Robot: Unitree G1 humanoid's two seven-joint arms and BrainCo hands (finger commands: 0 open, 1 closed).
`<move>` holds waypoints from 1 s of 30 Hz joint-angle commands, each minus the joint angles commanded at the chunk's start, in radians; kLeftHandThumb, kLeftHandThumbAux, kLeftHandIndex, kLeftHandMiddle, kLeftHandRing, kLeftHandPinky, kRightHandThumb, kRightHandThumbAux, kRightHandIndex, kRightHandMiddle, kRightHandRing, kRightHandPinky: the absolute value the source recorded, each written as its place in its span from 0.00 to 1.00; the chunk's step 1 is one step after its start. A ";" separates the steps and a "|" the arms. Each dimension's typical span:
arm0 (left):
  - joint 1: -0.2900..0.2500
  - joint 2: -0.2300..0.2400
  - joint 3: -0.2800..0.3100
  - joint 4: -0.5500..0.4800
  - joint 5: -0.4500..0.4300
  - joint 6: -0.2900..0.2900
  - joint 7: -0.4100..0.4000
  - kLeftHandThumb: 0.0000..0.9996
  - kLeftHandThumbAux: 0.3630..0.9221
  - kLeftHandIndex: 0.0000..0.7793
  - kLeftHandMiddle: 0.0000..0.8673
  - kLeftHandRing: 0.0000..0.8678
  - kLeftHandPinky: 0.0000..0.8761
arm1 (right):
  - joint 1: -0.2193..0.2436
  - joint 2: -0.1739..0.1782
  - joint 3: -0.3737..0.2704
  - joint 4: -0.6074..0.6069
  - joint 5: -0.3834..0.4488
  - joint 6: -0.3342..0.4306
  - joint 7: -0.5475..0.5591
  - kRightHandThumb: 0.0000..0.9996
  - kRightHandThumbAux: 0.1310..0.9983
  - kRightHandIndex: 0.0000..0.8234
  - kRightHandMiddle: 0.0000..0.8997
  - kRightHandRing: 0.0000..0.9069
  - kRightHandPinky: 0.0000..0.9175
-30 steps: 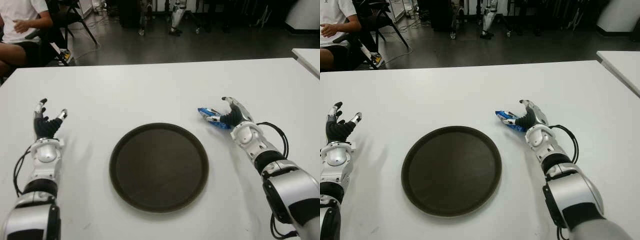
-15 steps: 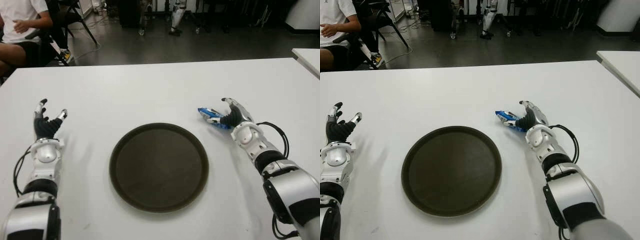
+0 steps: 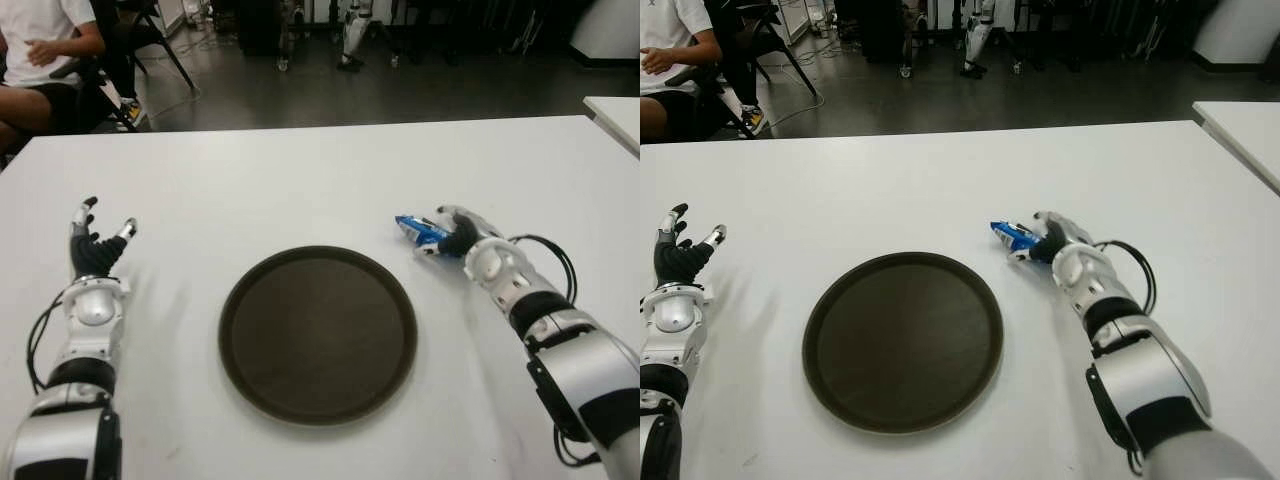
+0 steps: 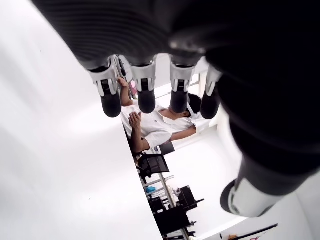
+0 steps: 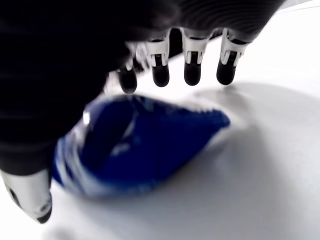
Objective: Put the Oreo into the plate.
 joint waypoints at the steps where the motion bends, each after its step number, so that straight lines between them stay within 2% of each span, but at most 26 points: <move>1: -0.001 -0.001 0.001 0.000 -0.001 0.000 -0.001 0.00 0.61 0.00 0.00 0.00 0.00 | -0.001 -0.001 0.005 -0.005 -0.002 0.013 0.010 0.00 0.55 0.00 0.00 0.00 0.00; 8: 0.000 -0.002 0.006 0.004 -0.009 -0.006 -0.014 0.00 0.66 0.00 0.00 0.00 0.00 | -0.010 -0.001 0.035 -0.031 -0.012 0.079 0.063 0.00 0.57 0.00 0.00 0.00 0.00; 14: 0.001 0.006 -0.001 0.009 -0.001 -0.005 -0.020 0.00 0.65 0.00 0.00 0.00 0.00 | -0.008 -0.005 0.051 -0.055 -0.020 0.119 0.090 0.00 0.60 0.00 0.00 0.00 0.00; 30: -0.008 0.003 0.003 0.021 -0.002 -0.004 -0.016 0.00 0.63 0.00 0.00 0.00 0.00 | -0.008 -0.014 0.065 -0.060 -0.026 0.123 0.110 0.00 0.59 0.02 0.06 0.04 0.02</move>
